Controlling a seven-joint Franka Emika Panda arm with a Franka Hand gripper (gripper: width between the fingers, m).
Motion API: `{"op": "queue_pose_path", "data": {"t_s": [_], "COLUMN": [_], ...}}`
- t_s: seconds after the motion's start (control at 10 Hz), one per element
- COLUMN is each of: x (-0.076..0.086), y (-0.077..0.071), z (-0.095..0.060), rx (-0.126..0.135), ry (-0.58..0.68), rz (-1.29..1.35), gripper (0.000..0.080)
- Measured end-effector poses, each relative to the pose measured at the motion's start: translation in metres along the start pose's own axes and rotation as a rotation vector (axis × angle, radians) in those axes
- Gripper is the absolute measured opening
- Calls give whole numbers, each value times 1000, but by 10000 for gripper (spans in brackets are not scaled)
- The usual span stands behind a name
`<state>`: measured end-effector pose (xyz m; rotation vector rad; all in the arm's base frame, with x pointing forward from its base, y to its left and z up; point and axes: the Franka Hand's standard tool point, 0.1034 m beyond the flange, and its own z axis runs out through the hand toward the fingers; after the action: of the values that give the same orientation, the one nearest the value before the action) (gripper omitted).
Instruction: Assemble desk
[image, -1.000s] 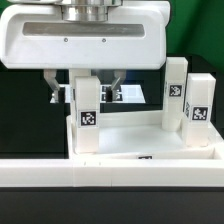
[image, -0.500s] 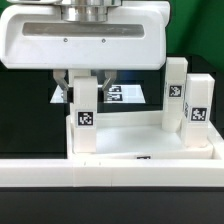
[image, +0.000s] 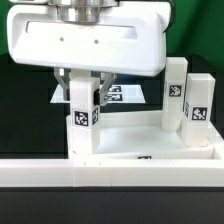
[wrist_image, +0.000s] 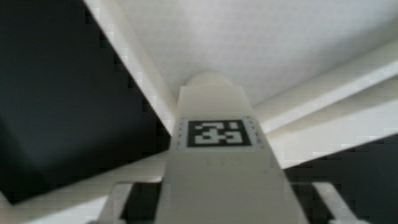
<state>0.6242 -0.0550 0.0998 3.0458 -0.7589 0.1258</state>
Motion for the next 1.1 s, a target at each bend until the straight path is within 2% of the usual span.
{"op": "queue_pose_path", "data": {"t_s": [0.3, 0.8, 1.1], "x": [0, 0, 0], "y": [1, 1, 1], "z": [1, 1, 2], "rx": [11, 21, 21], "ry": [-2, -13, -13], "rz": [407, 830, 840], "gripper": [290, 290, 303]}}
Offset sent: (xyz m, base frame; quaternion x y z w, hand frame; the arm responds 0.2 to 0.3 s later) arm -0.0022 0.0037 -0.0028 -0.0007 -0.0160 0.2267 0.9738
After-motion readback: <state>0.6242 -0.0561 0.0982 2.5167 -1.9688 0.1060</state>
